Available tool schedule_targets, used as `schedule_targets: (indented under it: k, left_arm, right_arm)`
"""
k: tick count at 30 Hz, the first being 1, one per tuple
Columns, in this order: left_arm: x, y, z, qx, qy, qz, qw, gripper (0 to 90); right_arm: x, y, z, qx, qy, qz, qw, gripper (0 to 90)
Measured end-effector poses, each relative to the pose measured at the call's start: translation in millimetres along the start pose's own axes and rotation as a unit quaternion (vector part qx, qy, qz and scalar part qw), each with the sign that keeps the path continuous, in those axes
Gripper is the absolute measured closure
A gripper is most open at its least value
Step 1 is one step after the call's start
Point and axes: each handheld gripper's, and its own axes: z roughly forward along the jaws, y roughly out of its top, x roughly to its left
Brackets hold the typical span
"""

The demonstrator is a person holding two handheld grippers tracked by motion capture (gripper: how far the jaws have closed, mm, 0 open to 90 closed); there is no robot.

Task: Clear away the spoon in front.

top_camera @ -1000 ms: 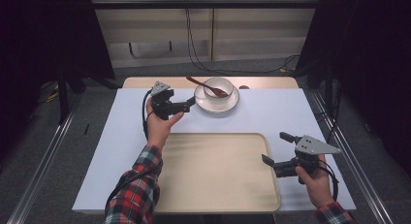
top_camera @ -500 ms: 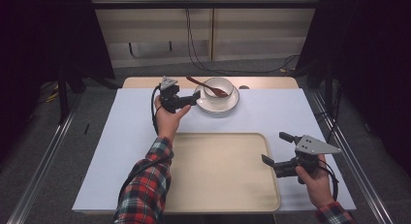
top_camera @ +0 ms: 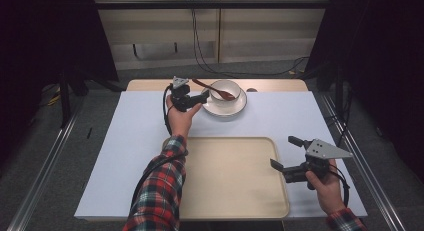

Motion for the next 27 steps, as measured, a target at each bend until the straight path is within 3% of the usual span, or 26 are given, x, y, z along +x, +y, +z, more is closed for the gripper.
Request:
schedule_targets:
  k: [9, 12, 14, 17, 21, 27]
  left_arm:
    - [7.0, -4.1, 16.0, -0.013, 0.003, -0.006, 0.9999, 26.9]
    - [10.2, -3.9, 18.8, -0.009, 0.010, -0.005, 0.9999, 37.2]
    - [11.9, -3.5, 21.1, -0.012, 0.011, -0.030, 0.9994, 38.1]
    - [14.0, -3.5, 24.7, -0.019, 0.010, -0.042, 0.9989, 39.5]
    - [13.0, -4.9, 31.1, -0.019, -0.001, -0.043, 0.9989, 44.5]
    - [11.7, -7.9, 39.2, -0.031, -0.003, -0.062, 0.9976, 54.4]
  right_arm:
    - [0.3, 0.0, 0.4, -0.003, 0.006, -0.003, 1.0000, 0.5]
    - [-0.1, 0.0, 0.2, -0.004, 0.002, -0.005, 1.0000, 0.5]
    - [-0.2, 0.1, 0.0, -0.004, 0.005, -0.003, 1.0000, 0.5]
    - [-0.3, 0.2, -0.2, -0.005, 0.005, -0.005, 1.0000, 0.6]
    - [-0.5, 0.6, -0.4, -0.007, 0.011, -0.004, 0.9999, 0.6]
    - [-1.2, 0.5, -0.6, -0.006, 0.013, -0.006, 0.9999, 0.6]
